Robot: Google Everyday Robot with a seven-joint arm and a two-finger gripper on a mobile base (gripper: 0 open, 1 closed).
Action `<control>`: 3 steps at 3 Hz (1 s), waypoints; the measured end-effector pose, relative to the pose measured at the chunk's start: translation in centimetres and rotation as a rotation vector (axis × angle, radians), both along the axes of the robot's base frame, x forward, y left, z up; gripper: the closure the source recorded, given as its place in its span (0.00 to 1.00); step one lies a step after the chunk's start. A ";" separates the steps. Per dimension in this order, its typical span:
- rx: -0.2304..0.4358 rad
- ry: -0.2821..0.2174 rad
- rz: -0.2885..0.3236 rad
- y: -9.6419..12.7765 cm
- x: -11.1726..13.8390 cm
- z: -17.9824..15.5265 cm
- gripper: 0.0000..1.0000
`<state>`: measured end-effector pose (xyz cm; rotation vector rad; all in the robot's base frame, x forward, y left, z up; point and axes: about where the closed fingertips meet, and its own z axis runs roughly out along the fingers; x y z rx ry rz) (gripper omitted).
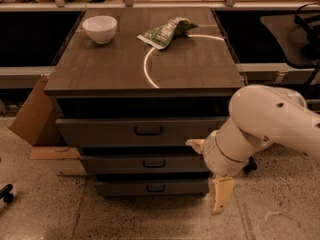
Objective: Open middle drawer
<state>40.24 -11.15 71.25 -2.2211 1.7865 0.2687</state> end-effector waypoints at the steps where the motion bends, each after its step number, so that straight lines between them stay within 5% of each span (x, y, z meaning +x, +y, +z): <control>1: 0.027 0.021 0.065 1.9 -0.1 -4.7 0.00; 2: 0.076 0.084 0.089 3.7 -0.4 -10.6 0.00; 3: 0.076 0.084 0.089 3.7 -0.4 -10.6 0.00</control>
Offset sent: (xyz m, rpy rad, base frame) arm -0.0034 0.0531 -0.1594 0.1202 0.1366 0.1109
